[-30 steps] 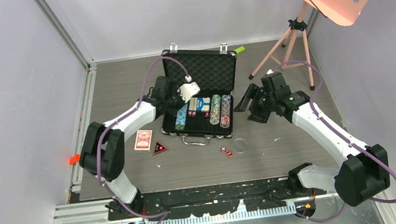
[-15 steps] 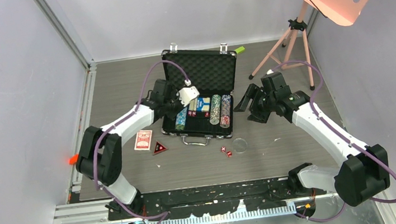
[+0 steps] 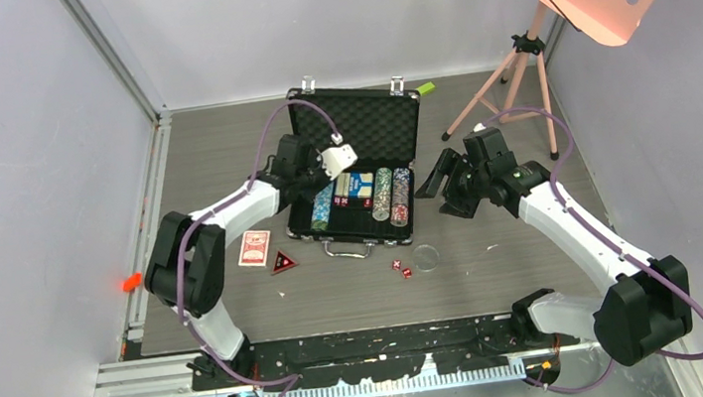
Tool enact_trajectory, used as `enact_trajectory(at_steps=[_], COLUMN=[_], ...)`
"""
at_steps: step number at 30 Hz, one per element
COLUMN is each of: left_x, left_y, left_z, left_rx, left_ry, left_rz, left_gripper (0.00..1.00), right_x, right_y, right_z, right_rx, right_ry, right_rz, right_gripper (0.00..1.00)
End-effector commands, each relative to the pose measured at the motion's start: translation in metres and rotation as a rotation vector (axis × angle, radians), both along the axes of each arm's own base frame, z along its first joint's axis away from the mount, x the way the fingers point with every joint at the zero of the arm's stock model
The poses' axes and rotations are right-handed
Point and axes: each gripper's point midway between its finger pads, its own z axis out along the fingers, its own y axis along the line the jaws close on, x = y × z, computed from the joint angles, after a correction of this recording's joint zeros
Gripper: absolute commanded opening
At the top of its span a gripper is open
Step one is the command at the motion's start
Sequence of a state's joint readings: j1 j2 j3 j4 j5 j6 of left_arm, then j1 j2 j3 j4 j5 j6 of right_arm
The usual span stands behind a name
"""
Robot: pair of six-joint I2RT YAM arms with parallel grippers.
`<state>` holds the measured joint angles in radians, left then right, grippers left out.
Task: Pack up texas hold em set
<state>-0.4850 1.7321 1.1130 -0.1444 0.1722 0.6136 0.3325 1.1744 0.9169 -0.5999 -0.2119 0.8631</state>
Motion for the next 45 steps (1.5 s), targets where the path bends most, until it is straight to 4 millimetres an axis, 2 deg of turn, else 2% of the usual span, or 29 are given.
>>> enact_trajectory(at_steps=[1, 4, 6, 10, 16, 21, 27, 32, 37, 41, 45], left_x=[-0.024, -0.024, -0.026, -0.041, -0.065, -0.072, -0.063, -0.055, -0.039, -0.026, -0.023], left_y=[0.002, 0.002, 0.001, -0.006, -0.002, 0.002, 0.01, 0.007, 0.013, 0.015, 0.012], left_z=[-0.046, -0.04, -0.028, -0.009, -0.015, -0.017, -0.028, -0.018, -0.012, -0.016, -0.019], left_rx=[0.056, 0.057, 0.033, -0.016, 0.027, 0.04, 0.1, 0.083, 0.089, 0.089, 0.098], left_ry=[0.146, 0.155, 0.134, 0.143, 0.189, 0.187, 0.169, 0.128, 0.089, 0.086, 0.105], left_rz=[-0.025, -0.022, -0.021, -0.031, -0.015, -0.013, 0.006, 0.01, 0.034, 0.04, 0.026], left_gripper=[0.0, 0.0, 0.0, 0.0, 0.0, 0.0, 0.0, 0.0, 0.0, 0.0, 0.0], right_x=[0.007, 0.007, 0.007, 0.007, 0.007, 0.004, 0.002, 0.004, 0.006, 0.006, 0.006], right_y=[0.003, 0.004, 0.003, 0.003, 0.006, 0.005, 0.004, 0.004, 0.004, 0.005, 0.004], right_z=[0.017, 0.018, 0.019, 0.018, 0.019, 0.019, 0.017, 0.019, 0.019, 0.02, 0.021], right_rx=[0.017, 0.018, 0.018, 0.018, 0.036, 0.036, 0.034, 0.031, 0.03, 0.029, 0.023], right_ry=[-0.049, -0.048, -0.051, -0.051, -0.053, -0.054, -0.053, -0.056, -0.053, -0.055, -0.056], right_rz=[0.007, 0.008, 0.006, 0.004, 0.007, 0.007, 0.006, 0.006, 0.009, 0.01, 0.011], right_gripper=[0.72, 0.72, 0.72, 0.72, 0.72, 0.72, 0.72, 0.72, 0.72, 0.72, 0.72])
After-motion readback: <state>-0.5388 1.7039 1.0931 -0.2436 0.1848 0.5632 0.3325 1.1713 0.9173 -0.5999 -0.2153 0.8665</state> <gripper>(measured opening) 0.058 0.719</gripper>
